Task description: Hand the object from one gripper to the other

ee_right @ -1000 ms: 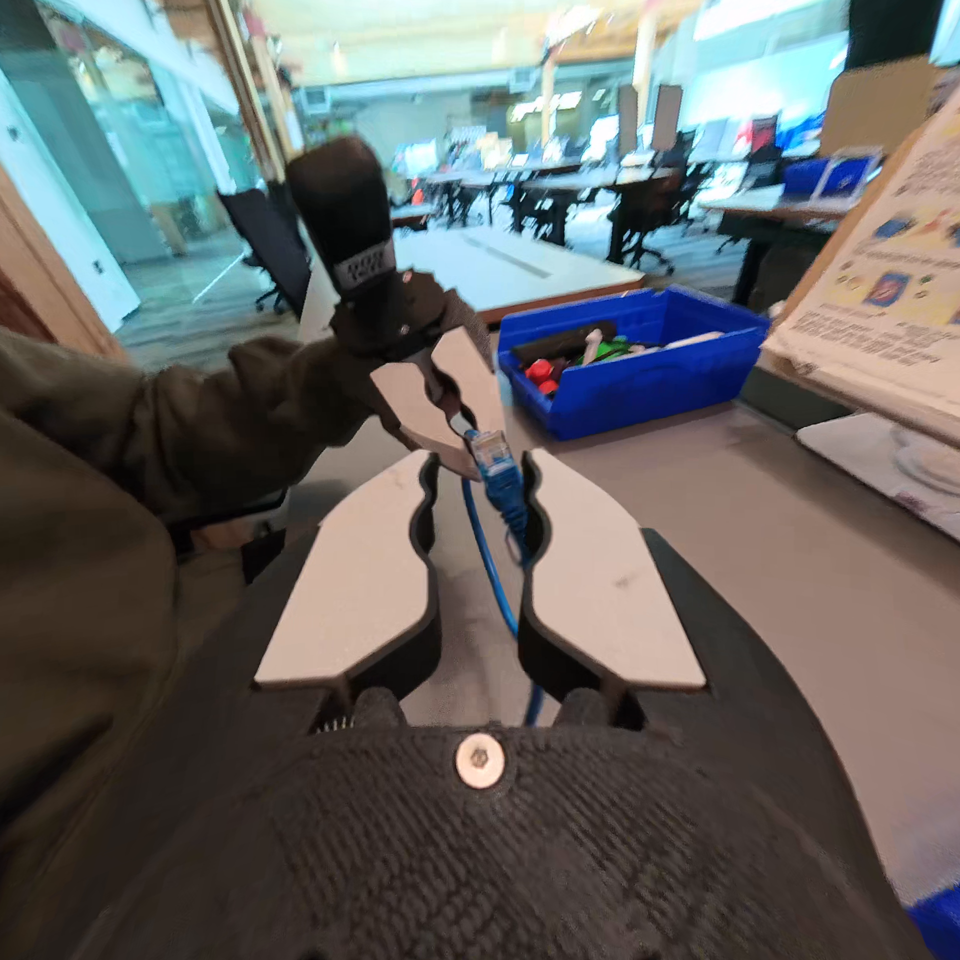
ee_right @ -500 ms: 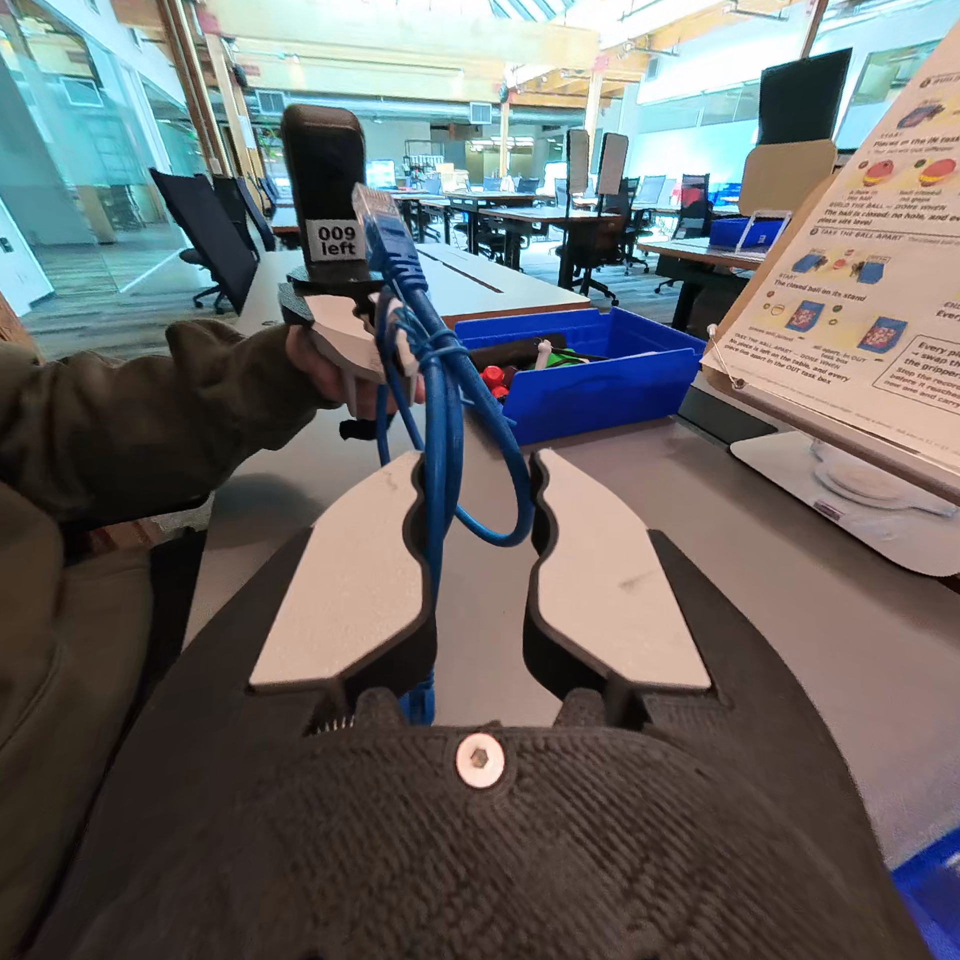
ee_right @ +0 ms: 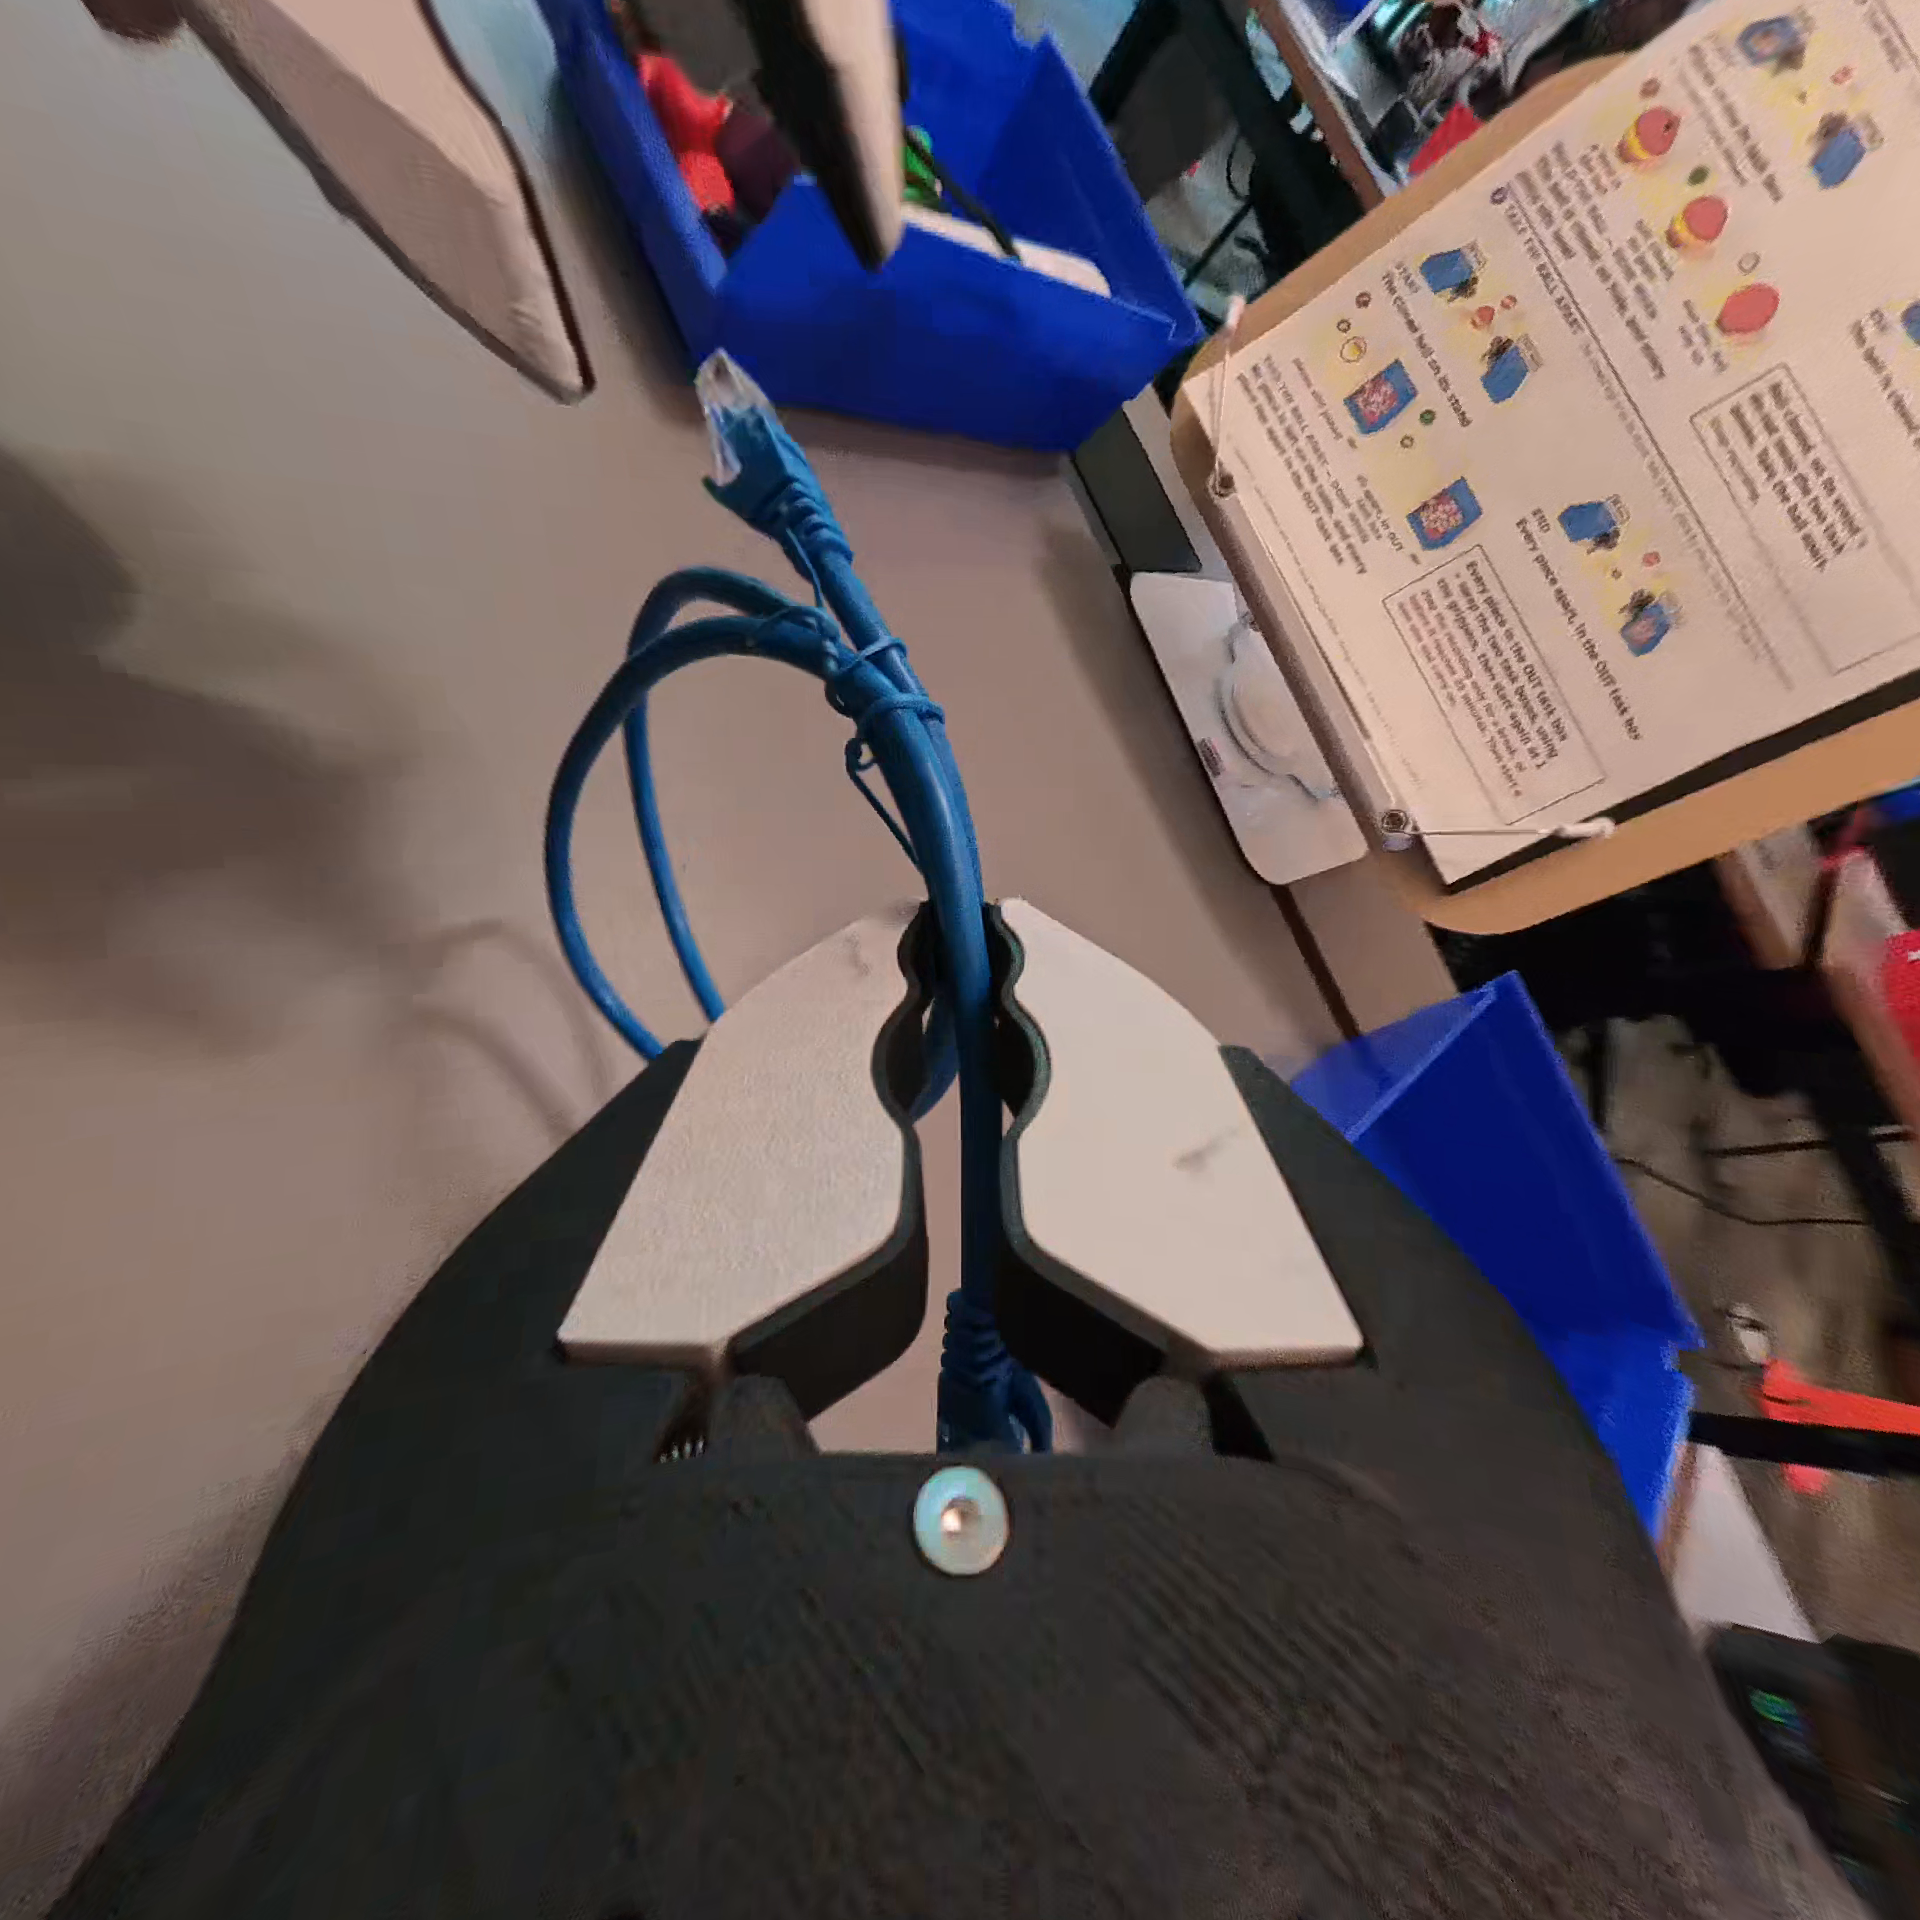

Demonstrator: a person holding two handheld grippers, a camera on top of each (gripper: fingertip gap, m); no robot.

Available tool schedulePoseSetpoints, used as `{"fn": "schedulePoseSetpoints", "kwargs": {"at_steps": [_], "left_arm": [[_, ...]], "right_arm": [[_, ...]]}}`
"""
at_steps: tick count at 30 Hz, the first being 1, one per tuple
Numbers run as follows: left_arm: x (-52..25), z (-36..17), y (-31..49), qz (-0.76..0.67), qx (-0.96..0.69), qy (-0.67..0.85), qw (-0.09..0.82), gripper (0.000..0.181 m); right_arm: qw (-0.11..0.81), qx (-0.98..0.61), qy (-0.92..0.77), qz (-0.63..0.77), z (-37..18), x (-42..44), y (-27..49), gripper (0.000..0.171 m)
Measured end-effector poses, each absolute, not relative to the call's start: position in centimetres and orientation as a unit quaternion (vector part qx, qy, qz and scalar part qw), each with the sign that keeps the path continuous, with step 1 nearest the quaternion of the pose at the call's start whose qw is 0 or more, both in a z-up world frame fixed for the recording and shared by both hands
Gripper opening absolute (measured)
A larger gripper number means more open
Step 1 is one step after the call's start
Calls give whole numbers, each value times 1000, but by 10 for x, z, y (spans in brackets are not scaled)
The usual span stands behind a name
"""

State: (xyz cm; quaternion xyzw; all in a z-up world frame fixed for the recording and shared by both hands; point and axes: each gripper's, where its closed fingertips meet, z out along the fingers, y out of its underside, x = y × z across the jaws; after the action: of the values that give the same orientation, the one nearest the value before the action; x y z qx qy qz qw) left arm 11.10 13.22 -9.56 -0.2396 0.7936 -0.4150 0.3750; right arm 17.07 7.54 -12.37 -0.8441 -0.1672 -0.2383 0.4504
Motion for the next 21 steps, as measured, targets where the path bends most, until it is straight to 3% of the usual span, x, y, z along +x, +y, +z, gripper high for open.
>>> {"fn": "schedulePoseSetpoints", "kwargs": {"at_steps": [4,8,10,17,21], "left_arm": [[111,-108,112,-373,-237,839,317,48],[115,-122,106,-348,-250,854,295,18],[117,-126,106,-354,-267,852,279,14],[121,-122,129,-407,-309,811,285,10],[121,-116,144,-450,-336,776,287,9]], "right_arm": [[430,-837,-206,-270,-123,156,85,8],[431,-831,-219,-277,-123,149,90,8],[433,-831,-219,-273,-123,149,89,8],[550,-786,-191,-208,-89,146,71,36],[636,-742,-155,-146,-64,153,53,30]]}}
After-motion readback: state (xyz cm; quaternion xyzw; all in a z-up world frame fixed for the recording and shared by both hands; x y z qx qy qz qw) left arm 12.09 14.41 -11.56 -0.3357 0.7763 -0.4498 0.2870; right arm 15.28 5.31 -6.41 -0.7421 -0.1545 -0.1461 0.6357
